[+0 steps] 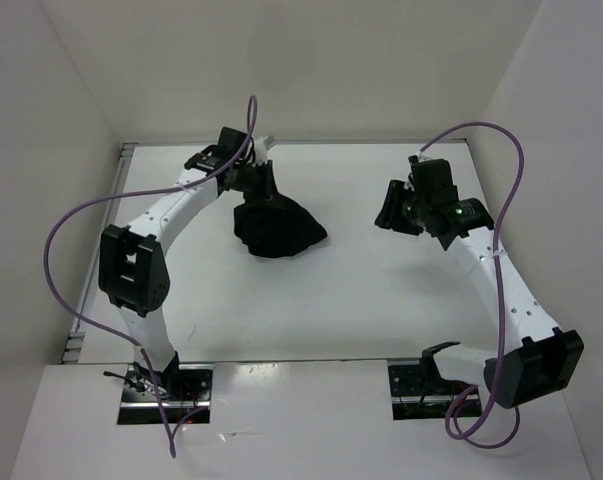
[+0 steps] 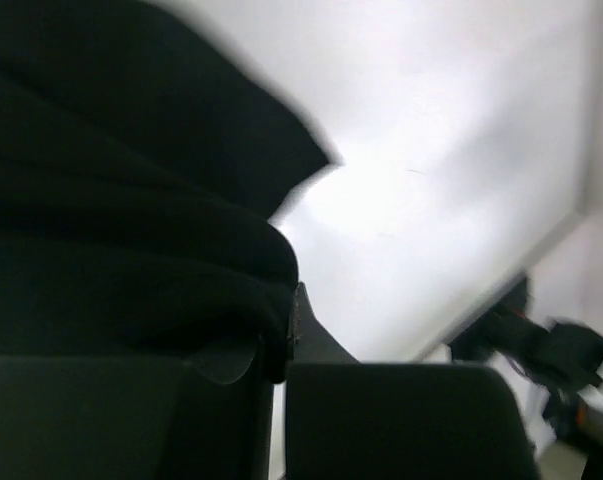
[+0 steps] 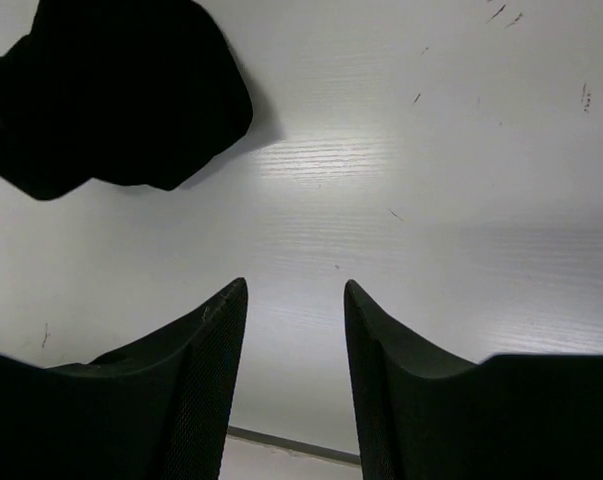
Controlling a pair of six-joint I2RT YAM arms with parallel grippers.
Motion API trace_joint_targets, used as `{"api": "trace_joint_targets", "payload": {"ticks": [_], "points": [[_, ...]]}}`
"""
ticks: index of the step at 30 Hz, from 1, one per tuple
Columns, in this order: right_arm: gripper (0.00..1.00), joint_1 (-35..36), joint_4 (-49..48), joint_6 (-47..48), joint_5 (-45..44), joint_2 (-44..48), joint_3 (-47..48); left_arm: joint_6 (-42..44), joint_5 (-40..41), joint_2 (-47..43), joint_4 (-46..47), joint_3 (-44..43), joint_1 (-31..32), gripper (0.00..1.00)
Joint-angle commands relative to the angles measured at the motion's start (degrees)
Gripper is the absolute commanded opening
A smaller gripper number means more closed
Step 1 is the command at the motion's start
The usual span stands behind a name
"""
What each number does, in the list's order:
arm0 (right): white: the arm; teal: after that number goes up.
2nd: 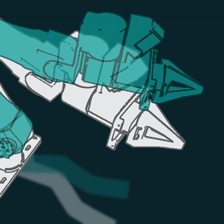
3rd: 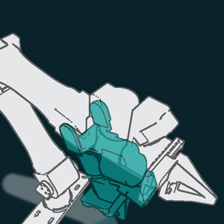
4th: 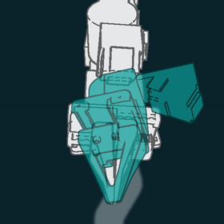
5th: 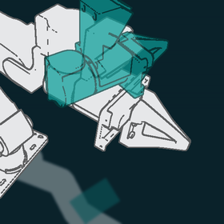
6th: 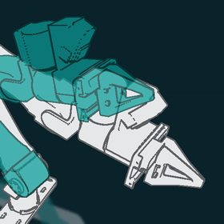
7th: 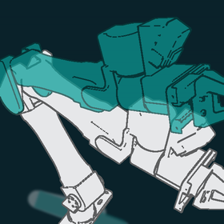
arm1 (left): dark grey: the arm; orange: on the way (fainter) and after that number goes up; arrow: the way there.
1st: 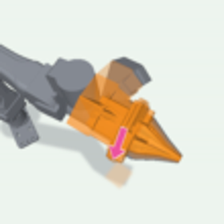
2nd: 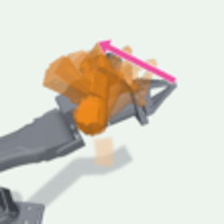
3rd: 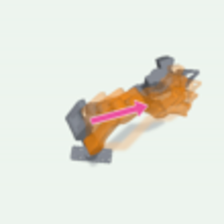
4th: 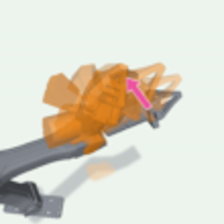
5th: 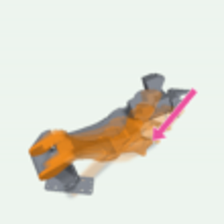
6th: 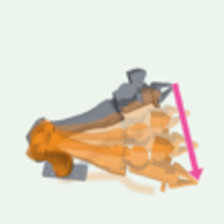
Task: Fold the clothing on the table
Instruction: Move the skirt to the center of the board
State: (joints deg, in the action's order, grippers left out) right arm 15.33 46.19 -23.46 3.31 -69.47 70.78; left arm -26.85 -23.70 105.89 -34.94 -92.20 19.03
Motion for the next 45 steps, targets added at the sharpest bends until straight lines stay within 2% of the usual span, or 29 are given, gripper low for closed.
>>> {"api": "trace_joint_targets", "payload": {"ticks": [1, 2, 4, 5, 9, 12, 13, 17, 20, 23, 27, 31, 32, 35, 37, 39, 42, 44, 45], "points": [[0.49, -0.22, -0.40, 0.96, -4.09, 2.76, -0.21, 2.07, -14.94, -3.39, 1.27, -7.98, 5.22, 0.00], [0.49, -0.22, -0.40, 0.96, -4.80, 3.37, -0.21, 2.07, -19.49, -7.32, 2.41, -8.69, 6.01, 0.00], [0.49, -0.74, -1.02, 0.96, -5.94, 3.99, -0.21, 0.23, -23.21, -11.82, 6.61, -8.69, 6.55, 0.00], [0.49, -0.74, -1.71, 0.96, -6.64, 3.99, -0.21, -0.65, -23.84, -16.19, 7.42, -8.69, 6.55, 0.00], [0.49, -1.36, -2.77, 0.44, -7.27, 5.92, -0.21, -4.34, -22.71, -24.22, 9.35, -6.16, 2.17, 0.00], [0.49, -1.89, -3.91, -0.09, -7.27, 7.15, -0.73, -6.28, -19.46, -25.73, 9.36, 0.78, -0.12, 0.00], [0.50, -1.89, -3.92, -0.09, -7.27, 7.16, -0.73, -6.98, -18.41, -24.86, 9.36, 5.84, -2.04, 0.00], [0.50, -1.89, -4.45, -0.09, -6.22, 7.69, -1.78, -8.31, -14.44, -18.54, 11.02, 17.37, -6.63, 0.00], [0.50, -1.89, -4.45, -0.62, -5.68, 8.30, -2.84, -8.31, -11.73, -10.72, 11.65, 20.92, -7.69, 0.13], [0.50, -2.41, -4.45, -1.15, -4.20, 9.44, -3.98, -8.31, -8.46, -4.03, 11.03, 21.45, -9.00, 0.52], [0.50, -2.41, -2.34, -0.44, -1.03, 9.97, -5.12, -9.54, -6.01, -5.94, 11.03, 21.45, -9.71, 0.61], [0.50, -2.41, -1.28, -0.96, 1.26, 9.97, -8.46, -4.63, -1.87, -8.42, 6.04, 14.09, -8.31, 0.63], [0.50, -2.41, -1.28, -1.67, 2.22, 9.97, -8.99, -0.44, -1.18, -7.72, 2.89, 11.81, -6.13, 0.62], [0.50, -2.41, -1.89, -2.38, 4.85, 8.49, -10.40, 8.88, -4.58, -3.50, -4.57, 1.09, -2.25, 0.60], [0.50, -2.41, -2.69, -3.51, 8.09, 6.73, -12.42, 11.72, -4.60, -0.86, -7.23, -4.35, 1.79, 0.59], [0.49, -2.41, -3.30, -4.39, 9.86, 3.14, -13.21, 14.08, -2.32, 1.67, -8.47, -7.10, 5.21, 0.53], [0.47, -0.92, -3.83, -6.23, 10.40, -0.30, -14.53, 21.80, -7.99, 7.56, -11.72, -10.71, 8.82, 0.48], [0.46, -0.13, -3.83, -7.12, 8.91, -0.84, -14.53, 24.90, -8.02, 12.91, -15.06, -12.21, 10.67, 0.48], [0.46, -0.13, -3.83, -7.12, 8.38, -0.84, -14.53, 25.53, -4.98, 14.25, -15.07, -12.21, 12.42, 0.48]]}}
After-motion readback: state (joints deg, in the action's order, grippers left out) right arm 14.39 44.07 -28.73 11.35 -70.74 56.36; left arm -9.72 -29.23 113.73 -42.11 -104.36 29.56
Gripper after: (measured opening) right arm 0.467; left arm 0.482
